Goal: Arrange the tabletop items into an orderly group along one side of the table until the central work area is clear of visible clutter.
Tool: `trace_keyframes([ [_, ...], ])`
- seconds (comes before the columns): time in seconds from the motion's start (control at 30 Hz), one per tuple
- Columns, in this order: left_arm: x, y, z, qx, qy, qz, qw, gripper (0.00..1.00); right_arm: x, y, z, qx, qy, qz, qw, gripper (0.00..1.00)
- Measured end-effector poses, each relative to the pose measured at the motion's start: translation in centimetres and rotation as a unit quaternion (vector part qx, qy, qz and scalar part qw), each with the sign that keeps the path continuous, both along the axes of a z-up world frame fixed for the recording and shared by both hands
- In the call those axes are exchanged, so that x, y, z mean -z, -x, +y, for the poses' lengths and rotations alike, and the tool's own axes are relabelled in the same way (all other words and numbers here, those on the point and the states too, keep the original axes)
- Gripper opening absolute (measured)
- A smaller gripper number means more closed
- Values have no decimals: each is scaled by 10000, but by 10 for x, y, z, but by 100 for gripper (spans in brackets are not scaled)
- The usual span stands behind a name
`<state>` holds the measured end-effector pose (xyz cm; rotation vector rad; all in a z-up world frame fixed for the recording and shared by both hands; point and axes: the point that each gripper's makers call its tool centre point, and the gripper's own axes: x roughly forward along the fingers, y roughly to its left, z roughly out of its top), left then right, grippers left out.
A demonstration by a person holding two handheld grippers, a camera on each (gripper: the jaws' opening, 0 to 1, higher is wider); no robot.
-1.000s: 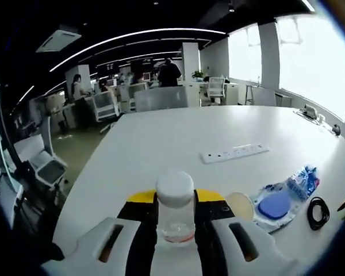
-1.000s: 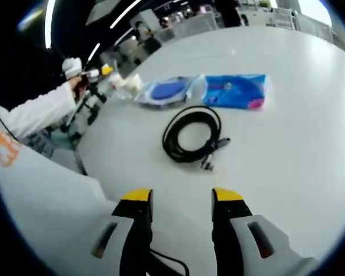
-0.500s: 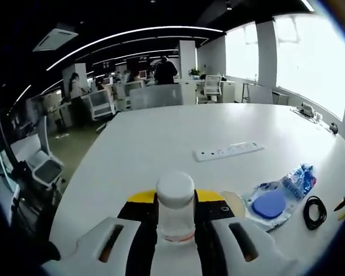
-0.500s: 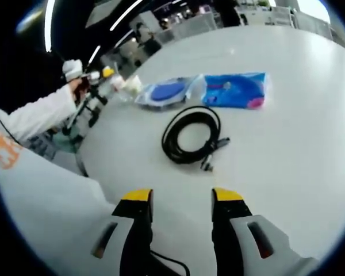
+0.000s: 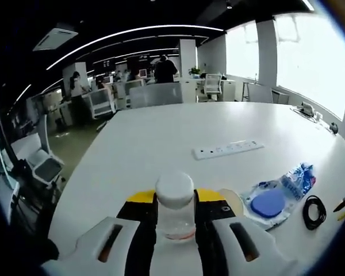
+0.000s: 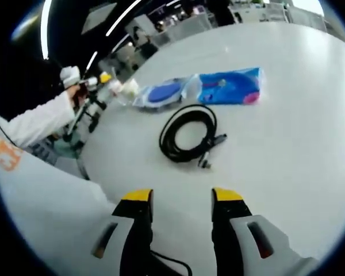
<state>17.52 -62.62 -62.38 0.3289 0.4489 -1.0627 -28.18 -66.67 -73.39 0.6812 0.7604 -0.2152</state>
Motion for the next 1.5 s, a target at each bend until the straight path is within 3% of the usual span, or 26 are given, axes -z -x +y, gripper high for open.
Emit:
trace_keyframes([
  [0.1, 1, 1, 0, 34, -12, 36, 10000, 28, 0, 0, 0, -23, -3, -6, 10000, 39],
  [0.23, -2, 3, -1, -58, 198, 32, 9998, 48, -1, -1, -1, 6, 7, -35, 10000, 39],
  [0.53, 3, 12, 13, -196, 478, 224, 9984, 74, -4, 0, -5, 51, 80, -69, 9999, 42],
  [0.7, 17, 29, 29, -161, 443, 378, 9982, 84, -7, -2, -4, 24, 171, -73, 9998, 48],
  [1.07, 38, 56, 72, -175, 275, 645, 9974, 90, -11, 7, 10, -20, 195, -31, 9998, 54],
  [1.33, 53, 67, 105, -319, 156, 895, 9953, 89, -7, 13, 14, 62, 134, 35, 9999, 55],
  [1.5, 64, 90, 115, 46, -141, 889, 9959, 91, -14, 13, 10, 342, 146, -143, 9992, 56],
])
